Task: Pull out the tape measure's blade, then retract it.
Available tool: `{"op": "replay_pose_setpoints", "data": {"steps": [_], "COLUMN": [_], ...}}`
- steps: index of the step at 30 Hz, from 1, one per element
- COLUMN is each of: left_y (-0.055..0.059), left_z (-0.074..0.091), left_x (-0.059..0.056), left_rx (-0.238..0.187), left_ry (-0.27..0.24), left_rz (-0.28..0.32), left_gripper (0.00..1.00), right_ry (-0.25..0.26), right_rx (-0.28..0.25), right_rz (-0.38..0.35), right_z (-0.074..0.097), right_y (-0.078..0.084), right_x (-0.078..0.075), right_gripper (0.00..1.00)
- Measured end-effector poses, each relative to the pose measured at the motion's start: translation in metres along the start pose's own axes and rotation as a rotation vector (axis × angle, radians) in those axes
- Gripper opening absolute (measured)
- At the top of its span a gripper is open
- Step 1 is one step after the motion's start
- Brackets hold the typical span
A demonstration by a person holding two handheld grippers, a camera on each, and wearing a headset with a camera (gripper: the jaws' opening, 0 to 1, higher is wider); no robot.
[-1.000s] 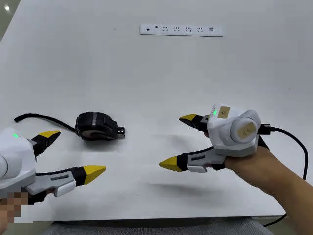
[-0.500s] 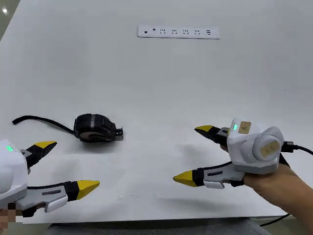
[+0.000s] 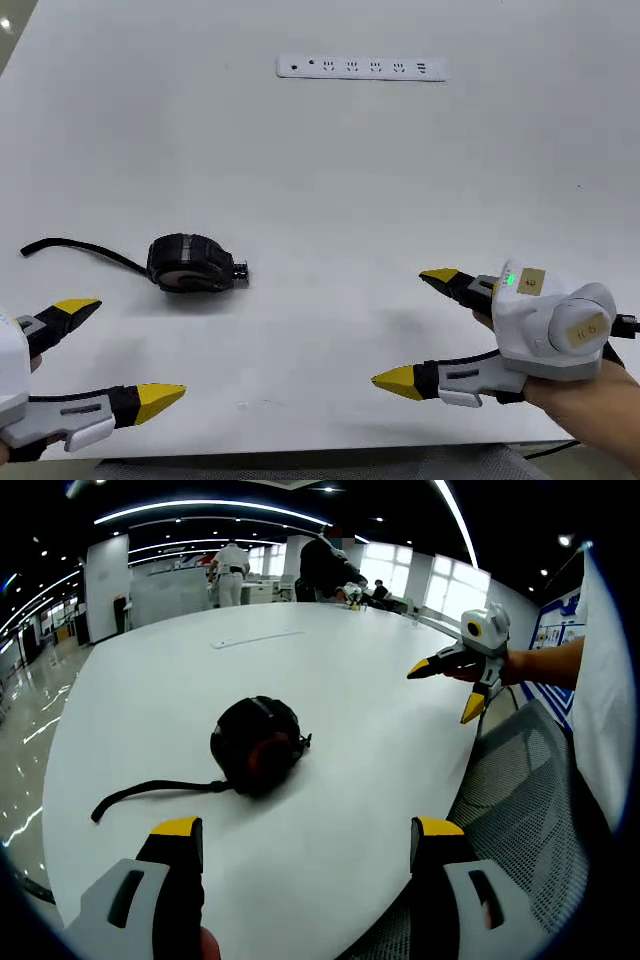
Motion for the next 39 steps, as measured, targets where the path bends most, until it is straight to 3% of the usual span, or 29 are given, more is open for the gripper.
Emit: {"op": "replay_pose_setpoints", "data": {"steps": [11,25,39], "left_y": [0.006,0.013,0.022], "left_z": [0.012,0.028,0.034], "left_x": [0.002,0.003,0.005], "left_rx": [0.008,0.01,0.029], "left_ry": [0.01,-0.019,-0.018], "left_rz": [-0.001,0.0,-0.026], "left_gripper": [0.83,0.88,0.94], "right_ry": [0.036,0.079,0.112], "right_rx": [0.017,0.02,0.045], "right_rz": [-0.035,-0.056,-0.067], "right_z": [0.018,0.04,0.05], "right_y": [0.015,0.025,0.036], "right_x": [-0.001,-0.004,-0.002], "right_gripper": [0.87,0.93,0.99]}}
Point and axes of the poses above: the centre of the closed fingertips' face, and the gripper's own axes: z roughly backward along the fingers, x roughly to its left, y roughly out of its underside, the point moved 9 cm from there along z, roughly backward along the fingers, and after that the axes turned 4 degrees about -z, right-handed, at the moved point
